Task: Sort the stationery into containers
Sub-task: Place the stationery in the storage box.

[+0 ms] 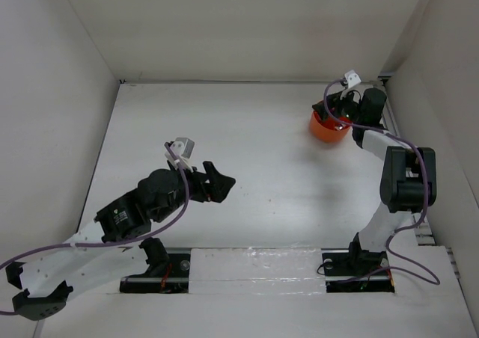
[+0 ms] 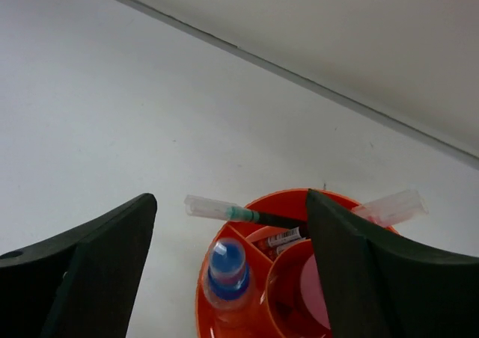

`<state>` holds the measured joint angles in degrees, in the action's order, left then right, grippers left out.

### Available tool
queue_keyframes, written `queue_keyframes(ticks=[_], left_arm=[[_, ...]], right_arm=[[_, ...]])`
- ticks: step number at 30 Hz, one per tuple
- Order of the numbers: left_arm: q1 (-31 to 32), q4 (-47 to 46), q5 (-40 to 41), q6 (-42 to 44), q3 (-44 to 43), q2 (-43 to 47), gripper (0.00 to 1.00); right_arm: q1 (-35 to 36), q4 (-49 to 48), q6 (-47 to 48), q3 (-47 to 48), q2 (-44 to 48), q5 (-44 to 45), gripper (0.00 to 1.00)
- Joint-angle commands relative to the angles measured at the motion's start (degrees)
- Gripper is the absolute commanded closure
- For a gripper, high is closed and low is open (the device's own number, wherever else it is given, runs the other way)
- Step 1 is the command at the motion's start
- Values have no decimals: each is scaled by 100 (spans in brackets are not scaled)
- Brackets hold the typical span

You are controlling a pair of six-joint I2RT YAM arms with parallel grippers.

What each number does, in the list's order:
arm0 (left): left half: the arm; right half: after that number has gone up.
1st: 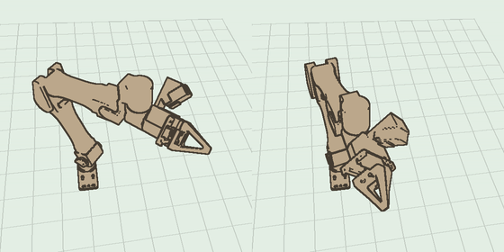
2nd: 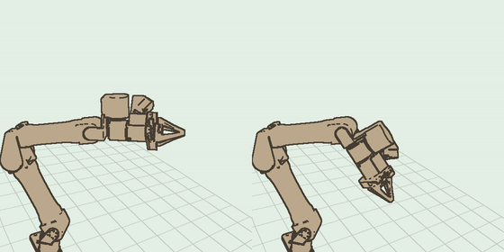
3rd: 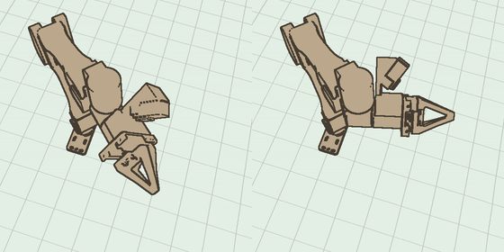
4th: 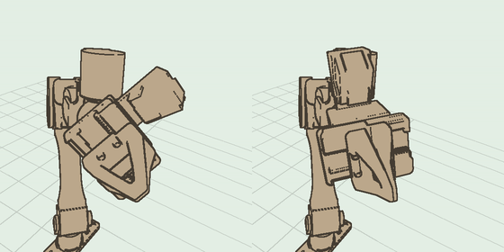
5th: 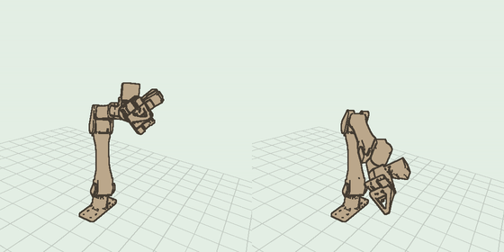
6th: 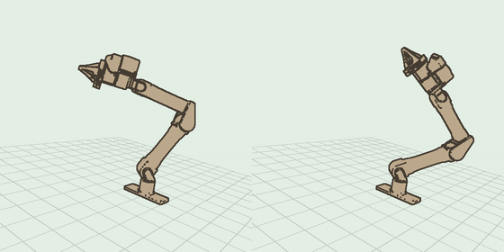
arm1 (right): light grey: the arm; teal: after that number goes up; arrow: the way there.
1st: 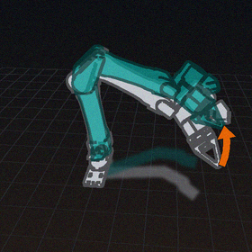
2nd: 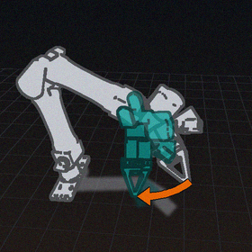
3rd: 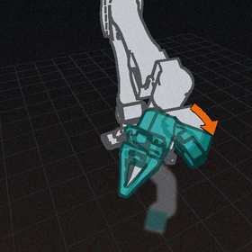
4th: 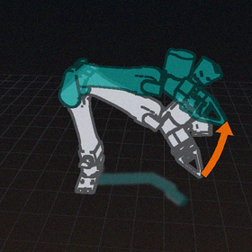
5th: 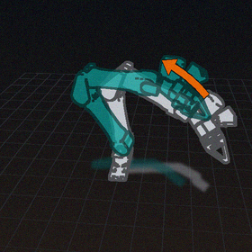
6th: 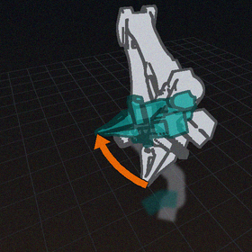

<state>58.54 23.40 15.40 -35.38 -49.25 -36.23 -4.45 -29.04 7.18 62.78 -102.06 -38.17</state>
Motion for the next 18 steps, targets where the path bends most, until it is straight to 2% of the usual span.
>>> queue_keyframes(ticks=[1,4,5,9,11,12,13,18], left_arm=[[34,-151,7,92,-58,72,0],[34,-99,59,92,-111,72,0],[34,-99,60,92,-111,72,0],[34,-46,471,-13,-163,72,0],[34,7,726,-66,-286,72,0],[34,233,1102,-249,-373,20,0],[34,340,1297,-320,-470,19,0],[34,1157,2545,-523,-1382,-261,0]], right_arm=[[5,-541,20,-152,265,-190,11],[128,-594,-32,-205,467,-76,10],[128,-647,-32,-257,642,-128,0],[584,-560,-252,-319,1389,247,0],[1076,-235,-200,-319,1767,967,0],[1260,175,-130,-319,2117,1518,0],[1436,388,-60,-250,2268,1523,0],[2490,1504,-225,-56,3200,3234,0]])
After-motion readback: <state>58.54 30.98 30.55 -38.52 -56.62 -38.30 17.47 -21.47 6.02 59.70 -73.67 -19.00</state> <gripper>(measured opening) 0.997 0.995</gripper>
